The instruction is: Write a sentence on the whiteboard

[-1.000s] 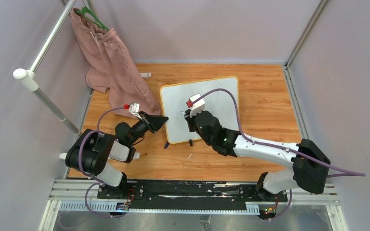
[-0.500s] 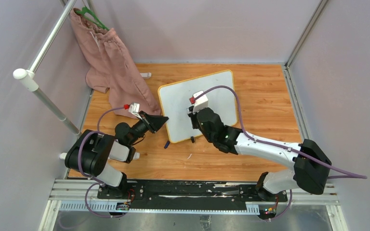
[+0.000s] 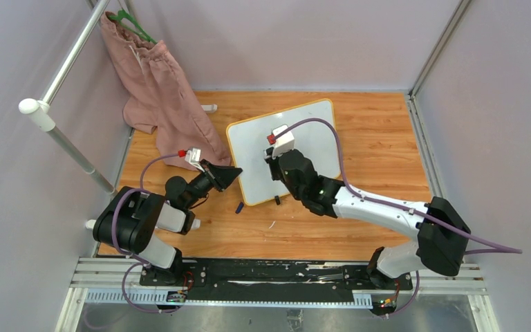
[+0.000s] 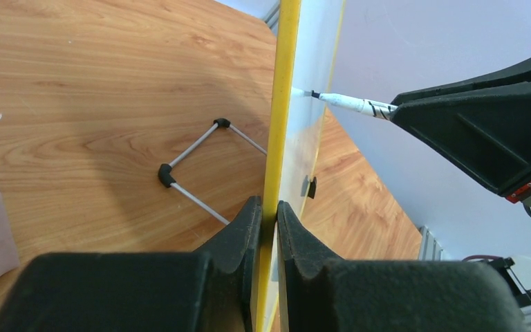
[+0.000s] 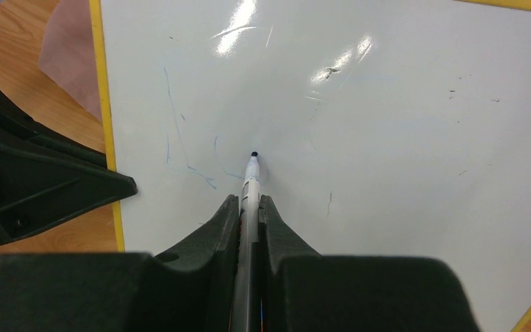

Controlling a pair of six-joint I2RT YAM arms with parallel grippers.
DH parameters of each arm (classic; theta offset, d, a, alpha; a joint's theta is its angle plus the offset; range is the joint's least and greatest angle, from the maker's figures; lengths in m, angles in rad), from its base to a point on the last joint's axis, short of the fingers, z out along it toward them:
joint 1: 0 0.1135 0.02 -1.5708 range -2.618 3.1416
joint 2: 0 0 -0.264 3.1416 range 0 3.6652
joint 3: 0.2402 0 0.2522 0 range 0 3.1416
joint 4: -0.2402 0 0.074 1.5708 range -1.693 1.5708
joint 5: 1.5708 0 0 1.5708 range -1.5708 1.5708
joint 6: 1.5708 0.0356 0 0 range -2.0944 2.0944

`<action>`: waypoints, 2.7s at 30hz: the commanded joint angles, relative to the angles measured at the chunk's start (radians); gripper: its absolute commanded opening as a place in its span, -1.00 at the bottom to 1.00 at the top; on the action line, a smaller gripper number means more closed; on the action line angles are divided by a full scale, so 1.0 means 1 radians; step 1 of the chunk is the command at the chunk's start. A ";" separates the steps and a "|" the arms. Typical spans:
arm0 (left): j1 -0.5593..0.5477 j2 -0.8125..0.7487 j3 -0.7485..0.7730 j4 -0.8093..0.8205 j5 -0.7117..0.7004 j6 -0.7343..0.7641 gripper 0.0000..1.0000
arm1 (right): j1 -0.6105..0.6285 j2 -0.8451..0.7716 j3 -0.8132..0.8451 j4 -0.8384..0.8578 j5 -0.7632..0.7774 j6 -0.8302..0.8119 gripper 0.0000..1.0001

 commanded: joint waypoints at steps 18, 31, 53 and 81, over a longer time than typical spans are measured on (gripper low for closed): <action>-0.015 -0.012 -0.001 0.061 0.014 0.019 -1.00 | 0.032 0.054 0.049 0.043 -0.078 -0.007 -1.00; -0.015 -0.025 -0.008 0.061 0.007 0.019 -1.00 | -0.029 -0.185 -0.078 0.013 -0.015 -0.046 -1.00; -0.015 -0.025 -0.006 0.062 0.010 0.019 -1.00 | -0.072 -0.089 -0.048 0.086 -0.098 -0.027 -1.00; -0.015 -0.035 -0.006 0.061 0.012 0.021 -1.00 | -0.100 -0.048 -0.068 0.075 -0.073 0.014 -1.00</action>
